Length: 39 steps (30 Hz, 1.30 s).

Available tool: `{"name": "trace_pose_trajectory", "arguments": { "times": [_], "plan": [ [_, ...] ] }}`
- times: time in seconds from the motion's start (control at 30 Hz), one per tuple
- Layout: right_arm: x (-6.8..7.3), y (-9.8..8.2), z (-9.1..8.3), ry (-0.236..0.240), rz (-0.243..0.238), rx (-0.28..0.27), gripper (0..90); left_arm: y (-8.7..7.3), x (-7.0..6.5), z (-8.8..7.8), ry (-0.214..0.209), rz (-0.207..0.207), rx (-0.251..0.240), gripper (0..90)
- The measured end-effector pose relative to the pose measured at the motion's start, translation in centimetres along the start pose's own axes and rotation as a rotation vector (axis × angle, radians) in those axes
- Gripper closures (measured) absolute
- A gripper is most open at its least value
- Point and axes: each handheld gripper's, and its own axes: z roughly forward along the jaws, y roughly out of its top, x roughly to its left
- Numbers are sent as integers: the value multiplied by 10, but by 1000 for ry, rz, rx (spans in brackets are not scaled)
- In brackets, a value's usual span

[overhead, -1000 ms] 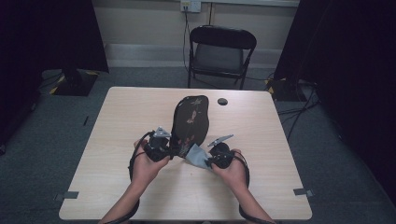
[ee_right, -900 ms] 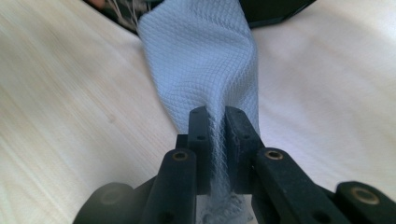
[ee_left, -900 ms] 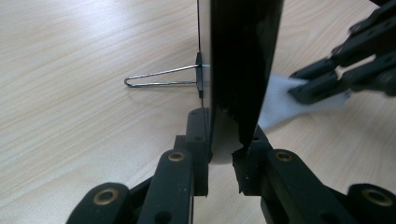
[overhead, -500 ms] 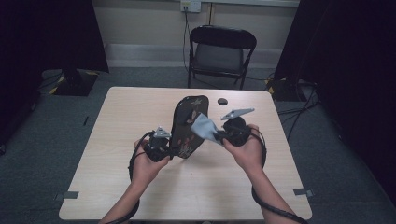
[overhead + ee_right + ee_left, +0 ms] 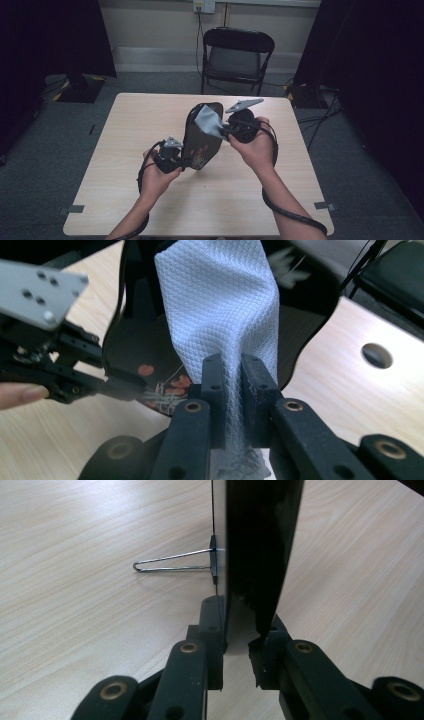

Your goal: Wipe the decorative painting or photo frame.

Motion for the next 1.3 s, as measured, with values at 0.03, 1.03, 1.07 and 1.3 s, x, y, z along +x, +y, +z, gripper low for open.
{"name": "trace_pose_trajectory", "arguments": {
  "times": [0.03, 1.03, 1.07, 1.3],
  "plan": [
    [1, -2, 3, 3, 1, 5, 823, 0, 0, 0, -2, 1, 4, 783],
    [10, -98, 77, 74, 76, 165, 823, 0, 1, -1, -2, 0, 6, 782],
    [10, -102, 79, 74, 80, 171, 823, 0, 1, -1, -2, -2, 7, 783],
    [10, -124, 89, 80, 90, 214, 823, 0, 1, -1, -2, 0, 7, 782]
  ]
}}
